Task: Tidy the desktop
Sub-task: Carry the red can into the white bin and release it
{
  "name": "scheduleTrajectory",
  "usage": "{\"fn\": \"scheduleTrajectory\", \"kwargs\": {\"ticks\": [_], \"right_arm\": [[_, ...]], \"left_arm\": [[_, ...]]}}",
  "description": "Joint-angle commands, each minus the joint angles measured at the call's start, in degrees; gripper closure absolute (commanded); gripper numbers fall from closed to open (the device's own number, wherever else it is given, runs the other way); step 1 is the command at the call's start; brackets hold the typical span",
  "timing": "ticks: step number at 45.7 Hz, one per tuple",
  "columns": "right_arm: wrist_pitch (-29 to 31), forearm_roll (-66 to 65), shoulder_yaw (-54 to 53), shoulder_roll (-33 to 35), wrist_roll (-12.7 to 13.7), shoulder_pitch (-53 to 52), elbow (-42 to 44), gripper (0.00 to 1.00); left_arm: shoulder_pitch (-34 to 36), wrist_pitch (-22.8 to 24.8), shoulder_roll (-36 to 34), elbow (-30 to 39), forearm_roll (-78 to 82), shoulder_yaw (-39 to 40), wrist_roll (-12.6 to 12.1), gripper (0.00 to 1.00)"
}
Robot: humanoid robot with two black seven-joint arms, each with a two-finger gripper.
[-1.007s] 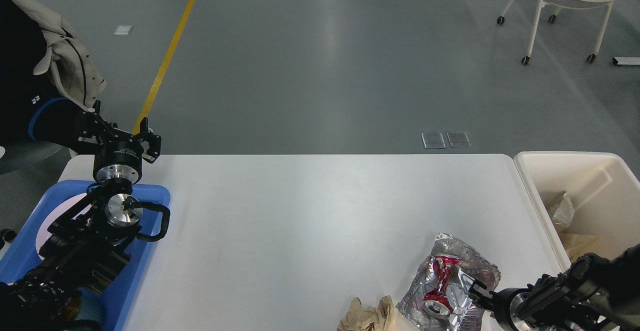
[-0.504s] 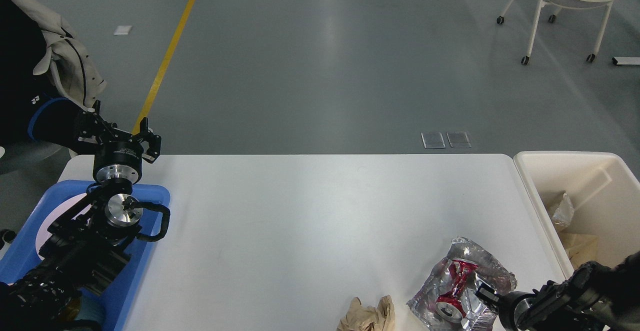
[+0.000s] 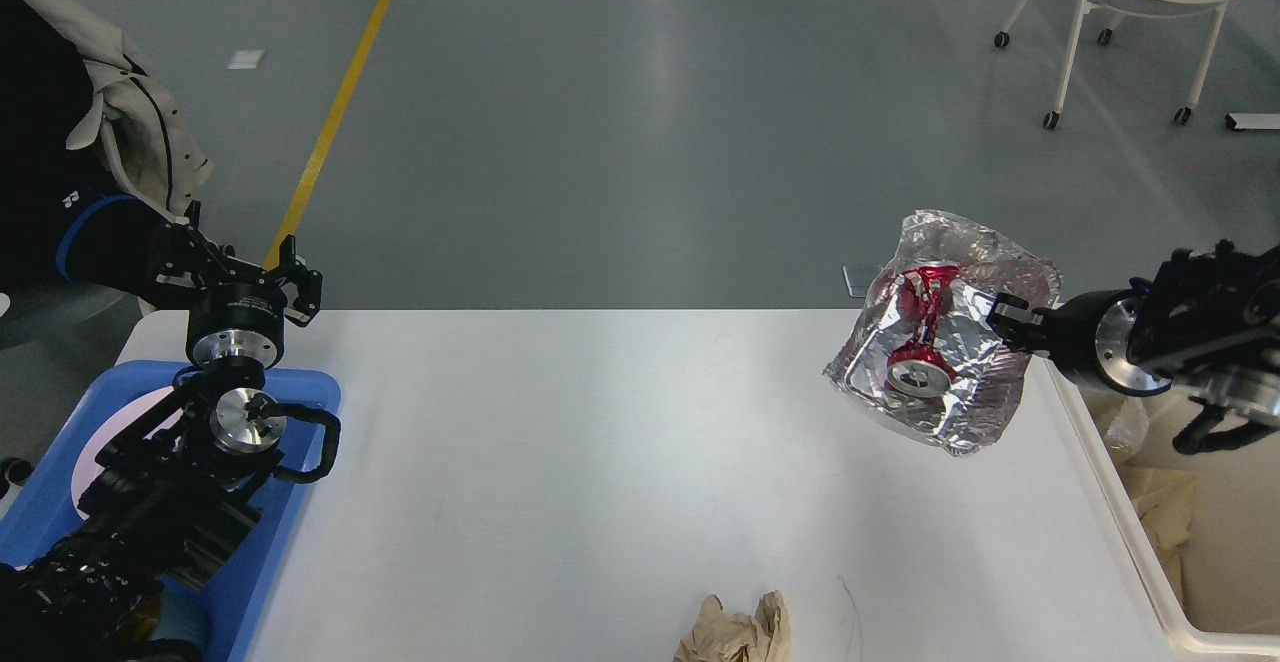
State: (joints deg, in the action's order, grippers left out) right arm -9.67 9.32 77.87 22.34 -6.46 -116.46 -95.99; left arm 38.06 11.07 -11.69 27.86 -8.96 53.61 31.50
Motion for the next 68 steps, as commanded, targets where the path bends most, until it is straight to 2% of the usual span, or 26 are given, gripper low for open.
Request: {"fn": "scheduleTrajectory", "kwargs": {"ticks": [1, 3, 6, 11, 20, 26, 31, 37, 44, 53, 61, 68], "right_arm": [[22.4, -0.2, -0.4, -2.2, 0.0, -11.1, -0.2, 1.00], [28.8, -0.3, -1.1, -3.0, 0.0, -13.8, -0.4, 1.00], [34.7, -0.3, -2.6, -3.9, 0.2, -15.7, -1.7, 1.00], [35.1, -0.4, -4.0, -3.8, 0.4, -15.8, -2.1, 1.00], [26.0, -0.4, 0.6, -2.0, 0.4, -9.7, 0.8, 1.00], [18.1, -0.4, 5.1, -0.9, 0.3, -2.0, 6.3, 1.00], [12.4, -0.3, 6.9, 2.9, 0.3, 5.3, 11.7, 1.00], [9.4, 0.6, 6.4, 7.8, 0.3, 16.8, 22.6, 1.00], [7.3, 4.1, 4.4, 12.3, 0.5, 31.4, 39.7, 1.00], [3.6, 11.2, -4.5, 12.5, 1.3, 54.8, 64.8, 1.00], [2.7, 11.9, -16.9, 8.0, 5.7, 74.3, 86.9, 1.00], [2.7, 11.1, -18.4, 6.3, 6.6, 76.4, 89.7, 1.00]], "left_arm": [[0.0, 0.0, 0.0, 0.0, 0.0, 0.0, 0.0, 0.02], [0.0, 0.0, 0.0, 0.0, 0.0, 0.0, 0.0, 0.02], [0.0, 0.0, 0.0, 0.0, 0.0, 0.0, 0.0, 0.02], [0.0, 0.0, 0.0, 0.0, 0.0, 0.0, 0.0, 0.02], [0.0, 0.0, 0.0, 0.0, -0.1, 0.0, 0.0, 0.02], [0.0, 0.0, 0.0, 0.0, -0.1, 0.0, 0.0, 0.02], [0.0, 0.0, 0.0, 0.0, 0.0, 0.0, 0.1, 0.02], [0.0, 0.0, 0.0, 0.0, 0.0, 0.0, 0.0, 0.02], [0.0, 0.0, 0.0, 0.0, 0.0, 0.0, 0.0, 0.02], [0.0, 0.0, 0.0, 0.0, 0.0, 0.0, 0.0, 0.02], [0.0, 0.0, 0.0, 0.0, 0.0, 0.0, 0.0, 0.02], [0.0, 0.0, 0.0, 0.0, 0.0, 0.0, 0.0, 0.02]]}}
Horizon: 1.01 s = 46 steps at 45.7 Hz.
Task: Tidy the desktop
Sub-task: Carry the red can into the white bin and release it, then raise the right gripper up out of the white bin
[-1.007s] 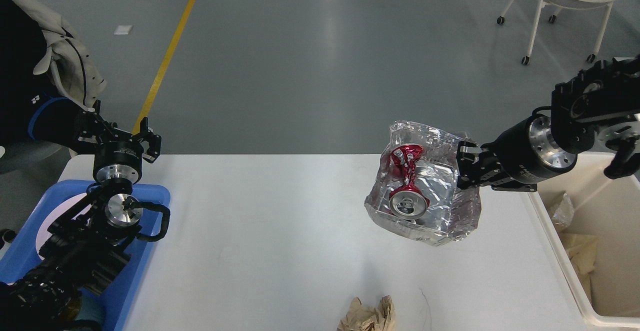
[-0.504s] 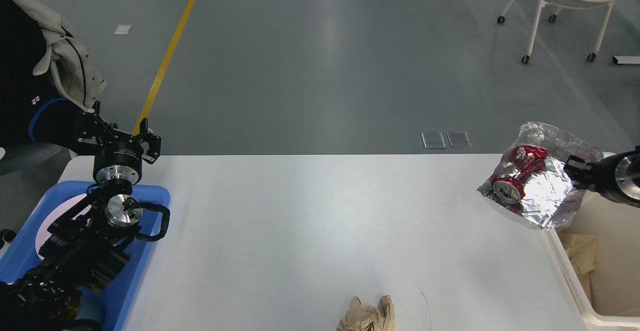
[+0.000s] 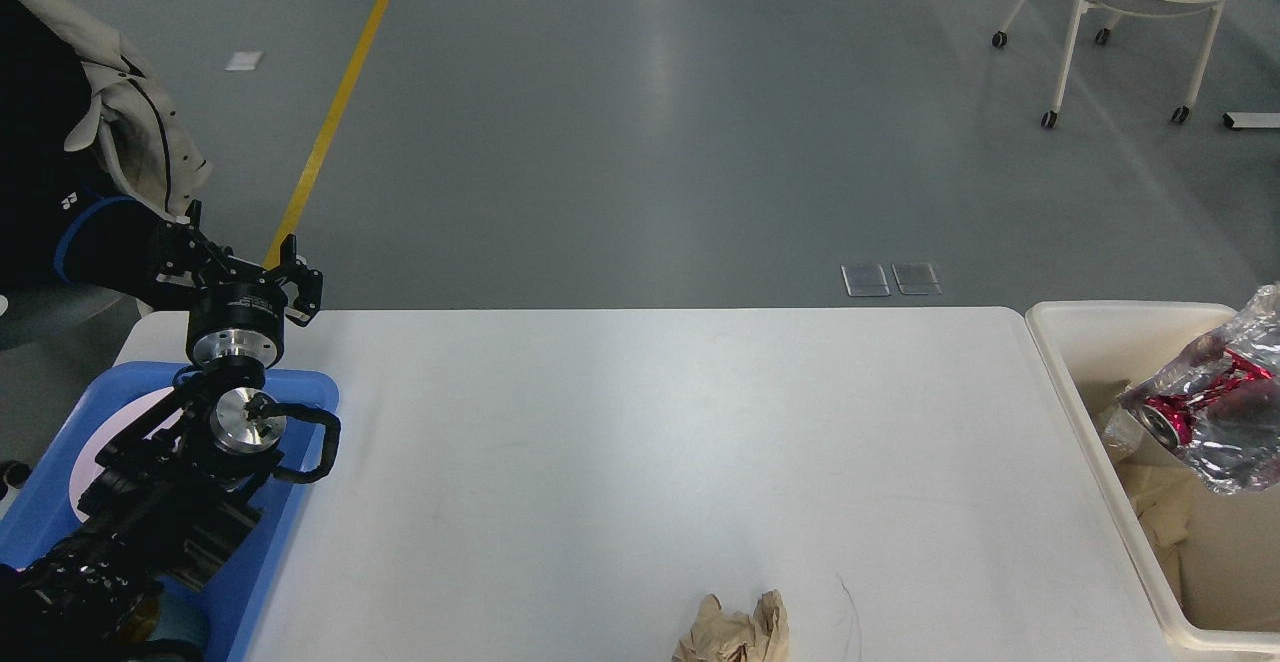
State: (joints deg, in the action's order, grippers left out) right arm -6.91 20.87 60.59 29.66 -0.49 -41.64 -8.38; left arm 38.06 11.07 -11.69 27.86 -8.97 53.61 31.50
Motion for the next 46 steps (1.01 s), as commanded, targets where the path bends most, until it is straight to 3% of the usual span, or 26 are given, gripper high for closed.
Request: {"fn": "scheduleTrajectory", "kwargs": {"ticks": [1, 2, 3, 4, 5, 6, 7, 24, 32, 38, 46], "right_arm": [[-0.1, -0.7, -1.1, -1.1, 0.8, 1.6, 2.1, 1.00], [0.0, -0.8, -1.0, -1.2, 0.8, 1.7, 2.1, 0.95], [0.2, -0.9, -0.8, -1.4, 0.8, 1.7, 2.1, 0.59], [0.6, -0.9, -0.7, -1.5, 0.8, 1.7, 2.1, 0.05], [0.8, -1.1, -0.6, -1.6, 0.9, 1.7, 2.1, 0.00], [0.8, -1.2, -0.3, -1.6, 1.0, 1.7, 2.0, 0.04], [0.8, -1.4, 0.1, -1.6, 1.2, 1.7, 2.0, 0.00], [1.1, -1.9, 1.5, -1.8, 1.5, 1.2, 2.0, 0.00], [3.3, -2.1, 1.5, -1.8, 1.0, -4.8, 1.4, 0.00], [11.9, -2.4, 1.7, -1.4, 0.8, -14.9, 0.6, 0.00], [31.9, -8.6, 1.7, -0.7, 0.8, -31.1, -3.1, 0.00]], "left_arm": [[0.0, 0.0, 0.0, 0.0, -0.1, 0.0, 0.0, 0.02], [0.0, 0.0, 0.0, 0.0, 0.0, 0.0, 0.0, 0.02], [0.0, 0.0, 0.0, 0.0, 0.0, 0.0, 0.0, 0.02], [0.0, 0.0, 0.0, 0.0, 0.0, 0.0, 0.0, 0.02], [0.0, 0.0, 0.0, 0.0, 0.0, 0.0, 0.0, 0.02], [0.0, 0.0, 0.0, 0.0, -0.1, 0.0, 0.0, 0.02], [0.0, 0.0, 0.0, 0.0, 0.0, 0.0, 0.0, 0.02], [0.0, 0.0, 0.0, 0.0, 0.0, 0.0, 0.0, 0.02], [0.0, 0.0, 0.0, 0.0, 0.0, 0.0, 0.0, 0.02], [0.0, 0.0, 0.0, 0.0, 0.0, 0.0, 0.0, 0.02], [0.0, 0.0, 0.0, 0.0, 0.0, 0.0, 0.0, 0.02]]}}
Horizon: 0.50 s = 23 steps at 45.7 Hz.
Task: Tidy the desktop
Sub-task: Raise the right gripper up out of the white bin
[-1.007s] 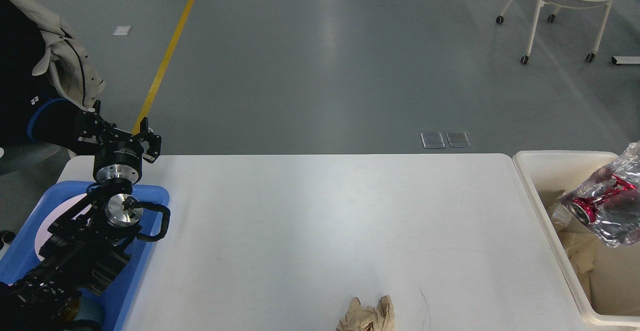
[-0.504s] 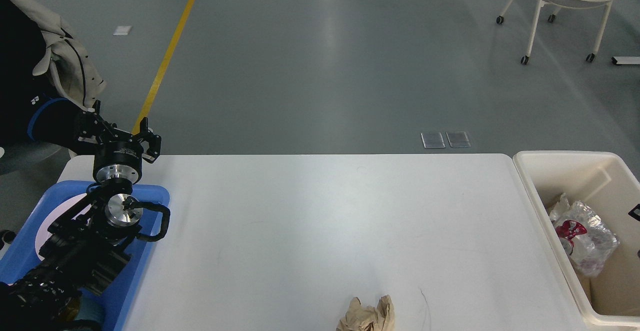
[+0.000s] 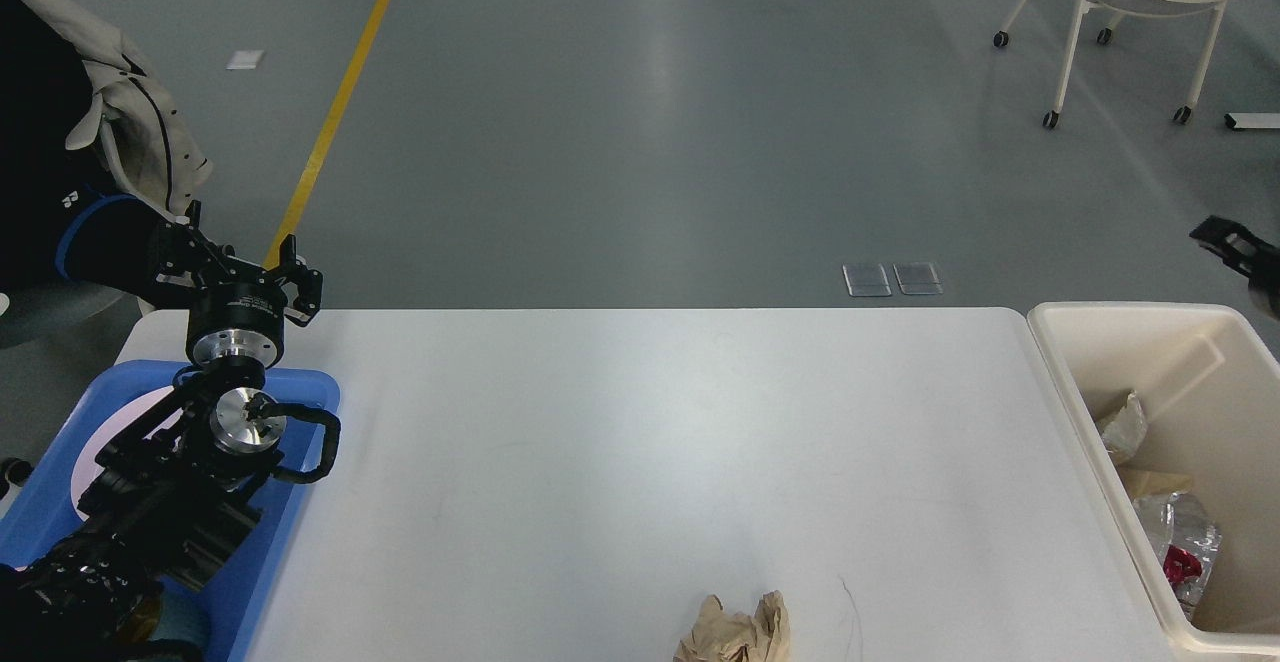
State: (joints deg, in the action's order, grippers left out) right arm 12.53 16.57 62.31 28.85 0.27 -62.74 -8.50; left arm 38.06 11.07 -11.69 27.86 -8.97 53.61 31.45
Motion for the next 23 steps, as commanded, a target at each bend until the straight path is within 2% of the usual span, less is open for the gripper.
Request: {"fn": "scheduleTrajectory", "kwargs": {"ticks": [1, 4, 7, 11, 15, 23], "right_arm": [[14.9, -5.6, 0.0, 0.1, 0.0, -12.2, -4.4, 0.00], [20.4, -9.4, 0.0, 0.1, 0.3, -19.1, -10.9, 0.00], [23.3, -12.6, 0.0, 0.2, 0.5, -26.4, -20.6, 0.00], [23.8, -15.9, 0.0, 0.2, 0.7, -37.6, -38.3, 0.00], [23.5, -16.7, -0.4, -1.3, 0.8, -47.0, -52.3, 0.00], [23.1, -16.3, -0.1, -7.7, 1.0, -60.5, -72.5, 0.00]], "left_arm": [[0.0, 0.0, 0.0, 0.0, 0.0, 0.0, 0.0, 0.02], [0.0, 0.0, 0.0, 0.0, 0.0, 0.0, 0.0, 0.02], [0.0, 0.0, 0.0, 0.0, 0.0, 0.0, 0.1, 0.02], [0.0, 0.0, 0.0, 0.0, 0.0, 0.0, 0.1, 0.02], [0.0, 0.0, 0.0, 0.0, 0.0, 0.0, 0.0, 0.02], [0.0, 0.0, 0.0, 0.0, 0.0, 0.0, 0.0, 0.02]]}}
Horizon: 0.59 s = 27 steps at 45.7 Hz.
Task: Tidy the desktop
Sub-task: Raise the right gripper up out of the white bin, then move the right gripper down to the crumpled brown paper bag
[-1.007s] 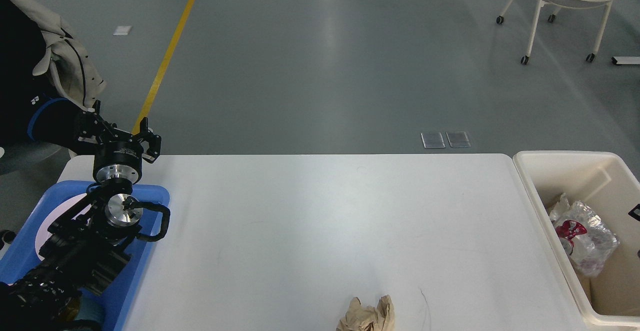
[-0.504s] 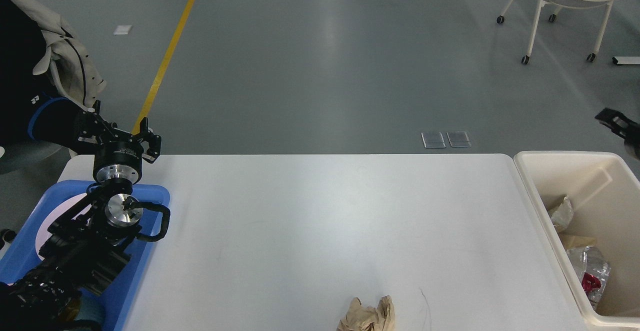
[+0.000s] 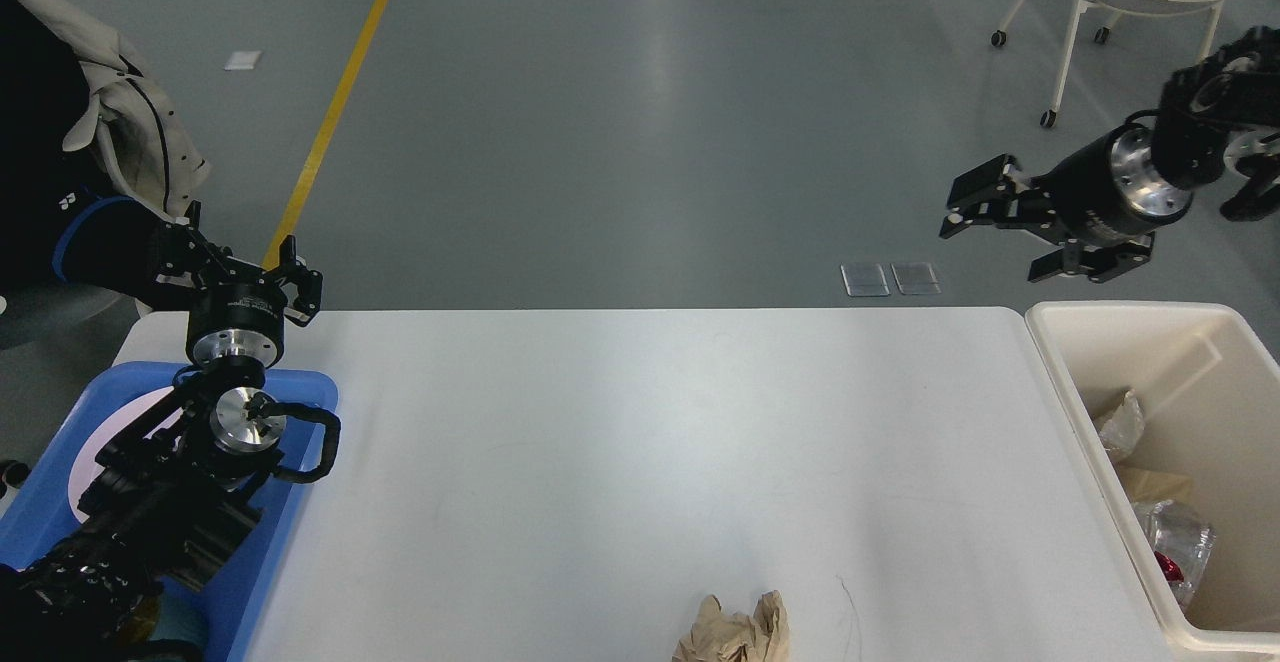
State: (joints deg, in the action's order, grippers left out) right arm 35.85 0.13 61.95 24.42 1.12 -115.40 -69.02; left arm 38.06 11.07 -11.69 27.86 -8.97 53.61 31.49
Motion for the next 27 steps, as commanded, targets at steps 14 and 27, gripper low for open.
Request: {"fn": "scheduleTrajectory", "kwargs": {"ticks": [14, 27], "right_arm": [[-3.2, 0.6, 1.8, -7.9, 1.3, -11.3, -20.8, 0.00], [-12.8, 13.7, 3.8, -7.8, 1.2, -0.5, -22.6, 0.00]], "left_arm": [[0.0, 0.0, 0.0, 0.0, 0.0, 0.0, 0.0, 0.02], [0.0, 0.0, 0.0, 0.0, 0.0, 0.0, 0.0, 0.02]]}}
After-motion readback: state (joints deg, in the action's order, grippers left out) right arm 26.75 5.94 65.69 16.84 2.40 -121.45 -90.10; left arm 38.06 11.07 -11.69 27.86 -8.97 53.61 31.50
